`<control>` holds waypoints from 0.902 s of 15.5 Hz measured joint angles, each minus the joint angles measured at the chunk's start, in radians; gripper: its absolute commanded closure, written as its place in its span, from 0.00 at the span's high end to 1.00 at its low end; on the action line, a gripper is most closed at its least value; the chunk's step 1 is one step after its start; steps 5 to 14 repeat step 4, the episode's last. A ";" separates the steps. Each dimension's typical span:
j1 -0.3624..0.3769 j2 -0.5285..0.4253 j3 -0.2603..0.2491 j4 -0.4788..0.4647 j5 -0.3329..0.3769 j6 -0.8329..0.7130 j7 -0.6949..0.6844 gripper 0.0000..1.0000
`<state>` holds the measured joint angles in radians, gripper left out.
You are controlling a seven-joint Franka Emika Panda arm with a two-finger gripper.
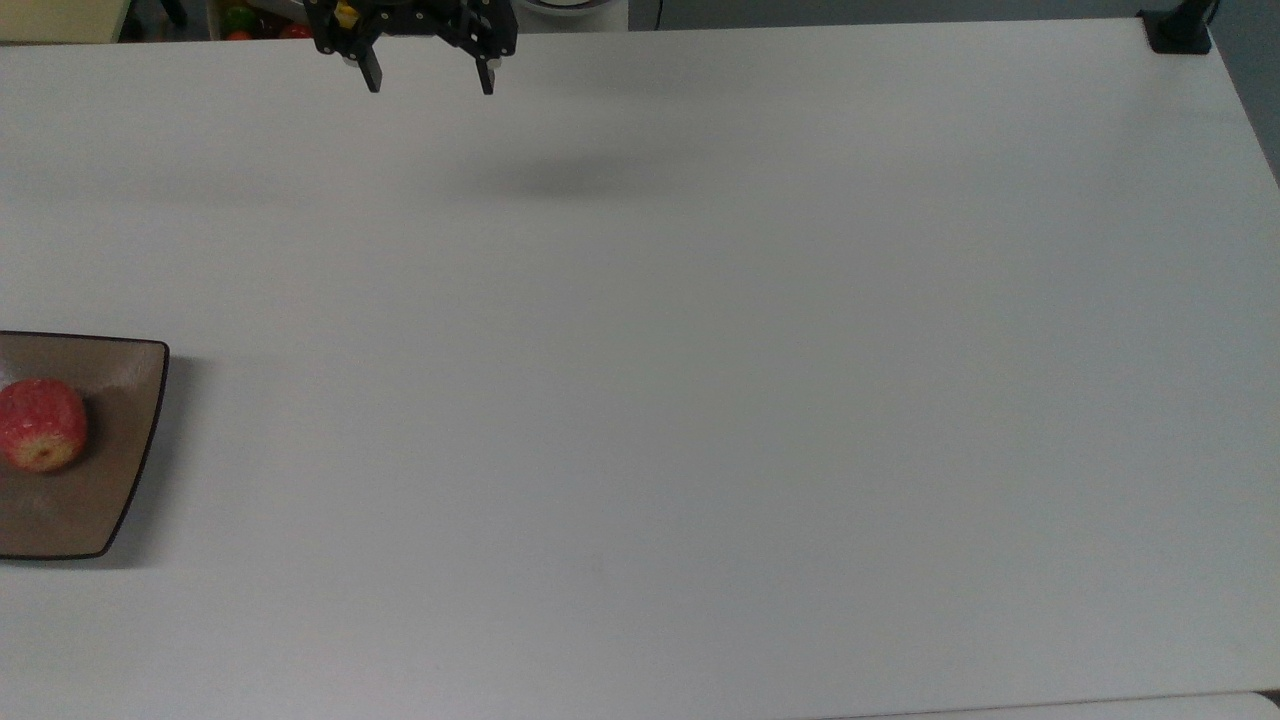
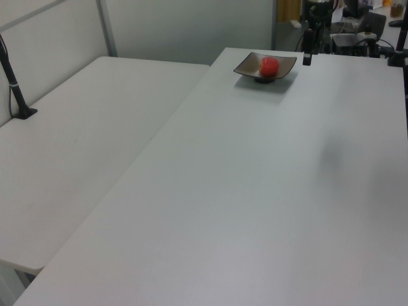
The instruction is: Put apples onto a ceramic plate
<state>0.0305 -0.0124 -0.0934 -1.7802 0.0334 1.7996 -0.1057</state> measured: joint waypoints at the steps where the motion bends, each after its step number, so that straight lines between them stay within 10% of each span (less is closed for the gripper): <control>1: 0.000 -0.001 -0.001 -0.002 0.000 0.000 0.000 1.00; 14: 0.000 -0.001 -0.001 -0.005 0.000 0.000 0.000 1.00</control>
